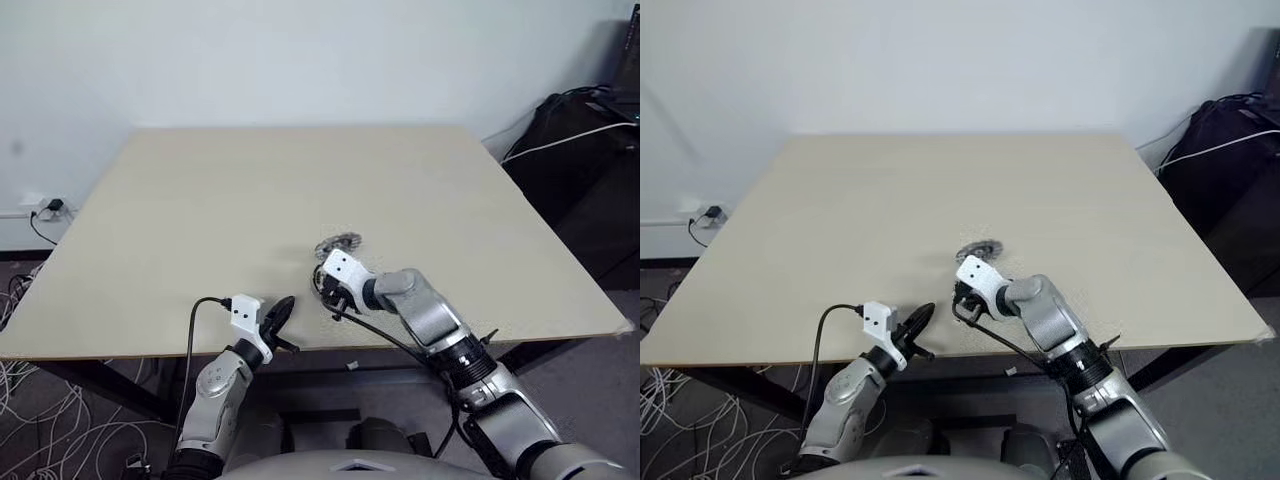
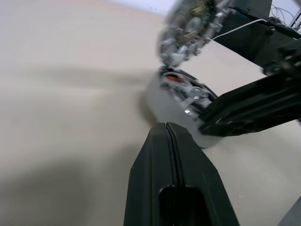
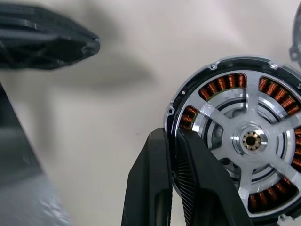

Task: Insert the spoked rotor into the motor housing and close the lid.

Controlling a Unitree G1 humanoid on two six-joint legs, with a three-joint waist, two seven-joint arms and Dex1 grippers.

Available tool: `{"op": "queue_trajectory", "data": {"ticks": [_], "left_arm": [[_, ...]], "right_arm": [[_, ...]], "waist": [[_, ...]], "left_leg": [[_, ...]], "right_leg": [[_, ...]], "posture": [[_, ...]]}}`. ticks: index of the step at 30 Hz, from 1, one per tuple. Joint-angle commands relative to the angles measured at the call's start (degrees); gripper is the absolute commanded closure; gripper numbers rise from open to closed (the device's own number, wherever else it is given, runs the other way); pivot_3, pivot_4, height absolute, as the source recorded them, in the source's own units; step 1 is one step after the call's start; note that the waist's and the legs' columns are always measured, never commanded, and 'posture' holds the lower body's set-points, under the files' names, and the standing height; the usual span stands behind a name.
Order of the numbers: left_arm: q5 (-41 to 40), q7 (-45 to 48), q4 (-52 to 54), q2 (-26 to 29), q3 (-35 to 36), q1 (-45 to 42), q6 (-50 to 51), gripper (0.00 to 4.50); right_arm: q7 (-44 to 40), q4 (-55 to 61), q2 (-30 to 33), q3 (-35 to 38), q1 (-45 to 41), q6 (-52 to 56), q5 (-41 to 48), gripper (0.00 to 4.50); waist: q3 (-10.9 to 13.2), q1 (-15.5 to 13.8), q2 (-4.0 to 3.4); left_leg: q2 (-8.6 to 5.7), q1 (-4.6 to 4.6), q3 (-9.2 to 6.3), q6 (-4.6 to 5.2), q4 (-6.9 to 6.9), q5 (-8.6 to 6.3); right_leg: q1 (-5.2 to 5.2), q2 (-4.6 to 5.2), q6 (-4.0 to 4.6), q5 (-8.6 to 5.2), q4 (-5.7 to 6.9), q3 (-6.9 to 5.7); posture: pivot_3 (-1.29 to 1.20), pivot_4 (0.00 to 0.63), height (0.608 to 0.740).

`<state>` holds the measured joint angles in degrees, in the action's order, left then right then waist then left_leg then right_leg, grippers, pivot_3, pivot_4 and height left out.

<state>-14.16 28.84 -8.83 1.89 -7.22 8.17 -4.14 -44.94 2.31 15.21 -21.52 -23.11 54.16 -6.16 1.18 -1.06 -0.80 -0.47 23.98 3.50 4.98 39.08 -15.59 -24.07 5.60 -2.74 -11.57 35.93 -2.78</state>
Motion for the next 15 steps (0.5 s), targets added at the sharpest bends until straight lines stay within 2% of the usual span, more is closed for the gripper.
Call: {"op": "queue_trajectory", "data": {"ticks": [1, 7, 15], "left_arm": [[-0.6, 0.4, 1.2, -0.5, -0.2, -0.7, 0.1, 4.50], [-0.7, 0.4, 1.7, -0.4, -0.3, -0.7, 0.8, 4.50], [-0.7, 0.1, 2.6, -0.5, -0.3, -0.6, 1.7, 4.50]], "right_arm": [[4.0, 8.7, -2.3, 6.1, 0.3, 10.1, 3.3, 4.49], [11.5, 15.0, -9.8, 15.3, -1.2, 24.2, 7.7, 4.49], [21.5, 16.3, -20.3, 22.2, -4.1, 35.1, 9.5, 4.49]], "waist": [[0.0, 0.0, 0.00], [0.0, 0.1, -0.04], [-0.1, 0.4, -0.10]], "left_leg": [[0.00, 0.06, 0.00, 0.00, 0.00, 0.00], [0.00, 0.42, 0.00, -0.01, 0.02, 0.01], [-0.01, 0.54, 0.00, -0.03, 0.01, 0.02]], "right_leg": [[-0.06, 0.01, 0.00, 0.00, 0.01, 0.01], [-0.46, -0.03, 0.03, 0.03, 0.09, 0.01], [-0.55, -0.08, 0.03, 0.03, 0.07, -0.01]], "posture": [[0.00, 0.000, 0.740], [0.00, 0.000, 0.740], [0.00, 0.000, 0.740]]}}
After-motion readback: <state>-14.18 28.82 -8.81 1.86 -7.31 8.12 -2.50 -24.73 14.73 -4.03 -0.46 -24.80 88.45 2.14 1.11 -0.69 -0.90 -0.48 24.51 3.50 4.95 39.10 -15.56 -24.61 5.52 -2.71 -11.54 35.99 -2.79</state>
